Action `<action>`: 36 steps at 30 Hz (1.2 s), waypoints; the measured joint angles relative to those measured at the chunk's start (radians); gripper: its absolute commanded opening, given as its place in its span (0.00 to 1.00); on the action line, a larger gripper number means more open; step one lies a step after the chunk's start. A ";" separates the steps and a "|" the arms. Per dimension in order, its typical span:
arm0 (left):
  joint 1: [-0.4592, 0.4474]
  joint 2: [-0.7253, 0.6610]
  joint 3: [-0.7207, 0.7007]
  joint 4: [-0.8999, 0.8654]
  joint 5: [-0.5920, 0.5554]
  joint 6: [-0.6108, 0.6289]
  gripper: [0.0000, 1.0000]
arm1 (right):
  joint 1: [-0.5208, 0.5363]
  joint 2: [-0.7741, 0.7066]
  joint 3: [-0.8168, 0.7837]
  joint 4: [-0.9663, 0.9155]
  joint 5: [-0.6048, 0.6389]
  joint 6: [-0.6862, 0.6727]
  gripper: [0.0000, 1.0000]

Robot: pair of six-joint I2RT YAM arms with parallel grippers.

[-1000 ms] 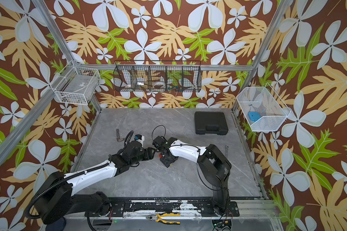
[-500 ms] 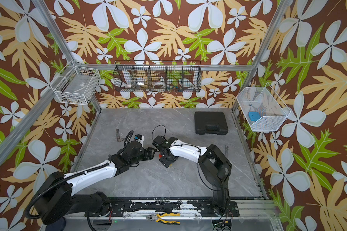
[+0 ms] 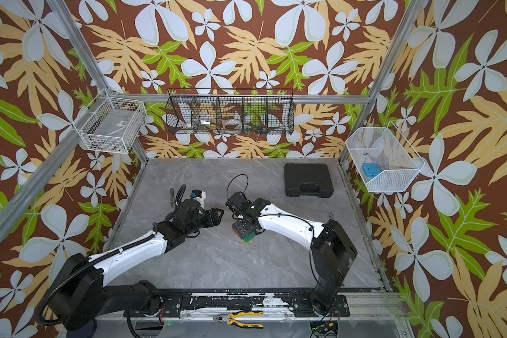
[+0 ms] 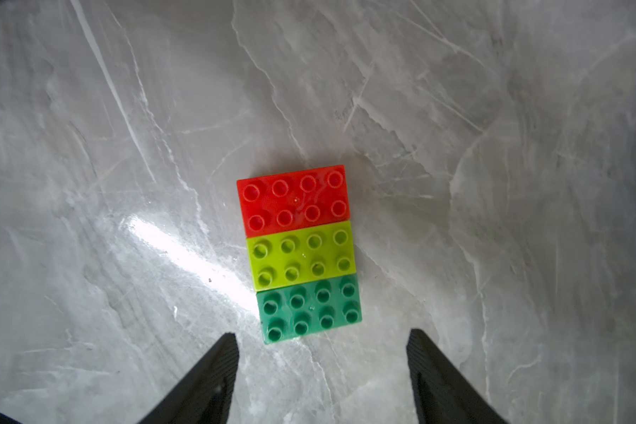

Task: Assemble a rectangle with lego
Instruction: Assemble the lego brick with the lego brick, then adjust the lego brick at the center of the board.

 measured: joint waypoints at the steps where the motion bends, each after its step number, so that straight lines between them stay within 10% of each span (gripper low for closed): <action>1: 0.008 0.016 0.009 0.008 0.019 -0.005 0.92 | 0.000 -0.027 -0.031 0.019 -0.002 0.036 0.64; 15: 0.011 0.241 0.080 0.142 0.215 -0.073 0.98 | 0.008 -0.271 -0.508 0.255 -0.085 0.541 0.41; 36: -0.008 0.296 0.046 0.232 0.258 -0.106 0.98 | -0.008 -0.110 -0.505 0.460 -0.079 0.580 0.40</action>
